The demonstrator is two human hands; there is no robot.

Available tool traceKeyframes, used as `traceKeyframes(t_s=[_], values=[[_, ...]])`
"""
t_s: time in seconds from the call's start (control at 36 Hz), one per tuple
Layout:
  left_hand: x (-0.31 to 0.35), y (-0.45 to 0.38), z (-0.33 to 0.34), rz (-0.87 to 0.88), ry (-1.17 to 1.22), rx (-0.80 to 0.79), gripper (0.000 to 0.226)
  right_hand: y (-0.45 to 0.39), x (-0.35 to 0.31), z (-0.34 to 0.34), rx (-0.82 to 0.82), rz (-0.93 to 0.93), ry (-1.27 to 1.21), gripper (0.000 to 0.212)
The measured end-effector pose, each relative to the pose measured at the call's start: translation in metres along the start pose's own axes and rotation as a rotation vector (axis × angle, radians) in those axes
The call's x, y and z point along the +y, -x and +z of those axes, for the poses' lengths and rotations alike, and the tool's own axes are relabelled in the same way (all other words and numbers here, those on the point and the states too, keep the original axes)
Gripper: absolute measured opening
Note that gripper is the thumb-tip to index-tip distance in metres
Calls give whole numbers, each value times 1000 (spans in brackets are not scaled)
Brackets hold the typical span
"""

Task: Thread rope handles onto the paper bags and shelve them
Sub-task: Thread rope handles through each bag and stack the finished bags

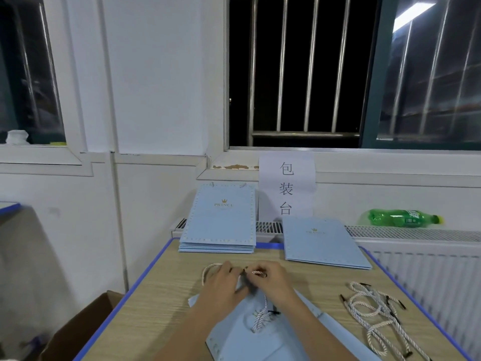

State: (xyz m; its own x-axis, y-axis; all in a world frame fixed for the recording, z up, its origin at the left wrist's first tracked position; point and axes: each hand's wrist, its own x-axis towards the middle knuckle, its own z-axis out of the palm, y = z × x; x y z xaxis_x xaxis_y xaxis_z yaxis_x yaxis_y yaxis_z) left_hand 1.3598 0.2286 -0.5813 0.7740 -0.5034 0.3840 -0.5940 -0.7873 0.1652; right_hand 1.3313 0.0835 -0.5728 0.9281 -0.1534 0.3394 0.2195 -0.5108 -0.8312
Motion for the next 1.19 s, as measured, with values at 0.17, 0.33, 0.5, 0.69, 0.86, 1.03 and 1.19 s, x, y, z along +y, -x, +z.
traceKeyframes(t_s=[0.17,0.33,0.5,0.69,0.86,1.03,1.19], values=[[2,-3,-4,-45,78,53,31,-1,-1,-1,34,-35,10,29],[5,-2,-10,-120,165,96,27,-6,-3,-8,-6,-14,21,15],[4,-5,-15,-228,68,28,33,-3,-5,-9,-116,18,62,25],[6,-14,-28,-281,184,-202,22,1,-5,-10,-85,-15,53,14],[-1,-6,-23,-292,408,-165,23,4,-3,-6,37,-13,58,31],[0,-2,-28,-270,472,-158,19,4,-5,-9,40,25,101,32],[-1,-2,-32,-271,540,-198,8,5,-2,-14,28,26,64,33]])
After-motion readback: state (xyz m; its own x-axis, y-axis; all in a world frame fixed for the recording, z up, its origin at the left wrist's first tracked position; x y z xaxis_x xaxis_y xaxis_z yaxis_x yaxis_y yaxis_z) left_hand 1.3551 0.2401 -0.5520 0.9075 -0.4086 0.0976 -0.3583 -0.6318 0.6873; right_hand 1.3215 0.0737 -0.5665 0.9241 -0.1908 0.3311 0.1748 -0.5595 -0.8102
